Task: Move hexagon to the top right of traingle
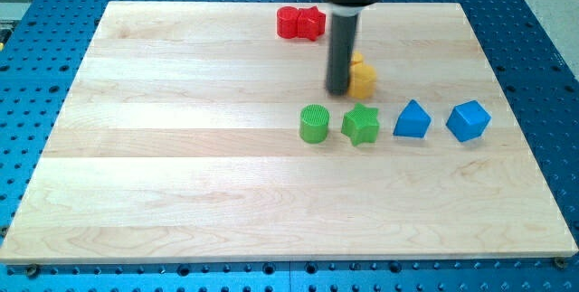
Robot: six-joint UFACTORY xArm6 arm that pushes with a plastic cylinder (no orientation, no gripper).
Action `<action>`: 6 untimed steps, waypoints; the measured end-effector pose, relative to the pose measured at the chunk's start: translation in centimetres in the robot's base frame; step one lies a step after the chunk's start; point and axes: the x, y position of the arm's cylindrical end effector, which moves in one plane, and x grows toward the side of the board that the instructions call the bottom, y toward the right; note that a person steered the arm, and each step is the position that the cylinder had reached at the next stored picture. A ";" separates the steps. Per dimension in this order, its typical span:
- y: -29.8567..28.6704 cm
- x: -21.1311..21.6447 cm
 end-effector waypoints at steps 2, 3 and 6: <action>4.3 -1.2; 5.3 1.6; 5.6 3.7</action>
